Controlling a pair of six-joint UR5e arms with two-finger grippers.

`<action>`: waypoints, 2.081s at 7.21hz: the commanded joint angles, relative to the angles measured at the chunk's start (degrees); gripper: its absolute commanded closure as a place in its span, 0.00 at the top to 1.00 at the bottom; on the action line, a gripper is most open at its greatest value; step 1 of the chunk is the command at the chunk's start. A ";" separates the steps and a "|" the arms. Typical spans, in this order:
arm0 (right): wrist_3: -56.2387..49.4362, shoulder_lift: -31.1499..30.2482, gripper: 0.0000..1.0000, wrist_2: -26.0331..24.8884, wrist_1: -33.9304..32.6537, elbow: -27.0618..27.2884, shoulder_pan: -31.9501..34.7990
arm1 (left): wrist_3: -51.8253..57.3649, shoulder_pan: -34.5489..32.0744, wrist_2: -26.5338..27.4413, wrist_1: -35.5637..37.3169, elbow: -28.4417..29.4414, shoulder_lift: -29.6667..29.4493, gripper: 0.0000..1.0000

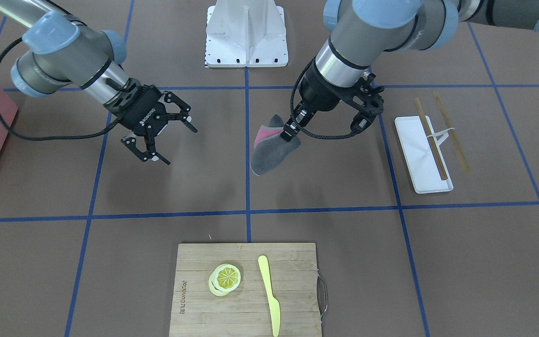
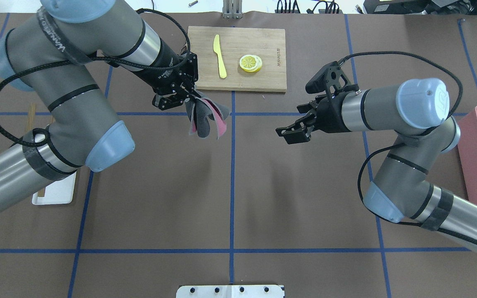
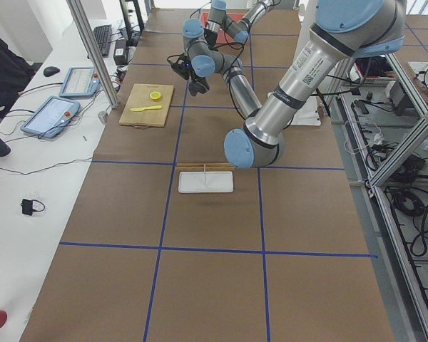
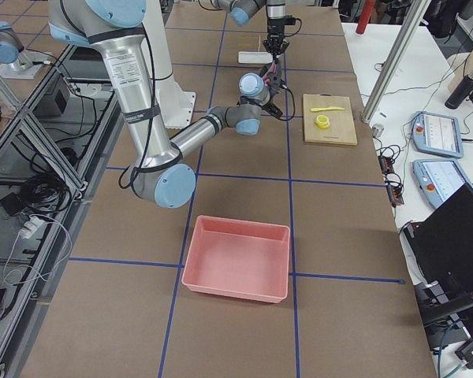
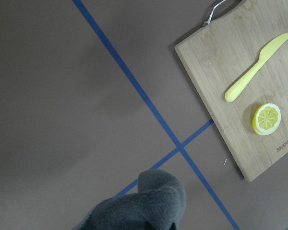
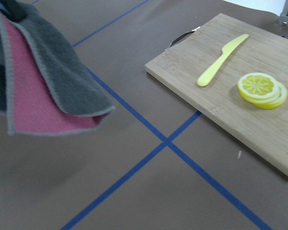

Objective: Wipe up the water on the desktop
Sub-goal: 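Bring the cloth to the right gripper and close the right gripper on it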

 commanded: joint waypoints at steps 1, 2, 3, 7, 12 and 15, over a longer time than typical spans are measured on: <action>0.83 1.15 0.99 -2.56 0.41 0.56 -3.69 | -0.38 2.88 0.06 -0.49 5.82 -5.50 0.00; 0.83 1.42 0.99 -2.56 0.41 0.73 -3.95 | 0.23 4.46 0.06 -0.49 6.54 -5.79 0.00; 0.83 1.51 0.99 -2.56 0.32 0.65 -4.39 | 0.58 5.87 -0.02 -0.58 6.64 -5.70 0.00; 0.75 1.34 0.99 -3.95 0.23 0.56 -5.36 | 6.39 7.20 -5.21 -0.58 6.20 -6.40 0.00; 0.92 0.63 0.90 -4.58 0.41 2.14 -6.15 | 8.40 5.01 -4.95 -0.67 8.92 -6.58 0.00; 3.03 0.63 0.57 -4.75 0.41 2.41 -7.12 | 8.50 5.09 -5.03 -1.19 9.19 -7.02 0.00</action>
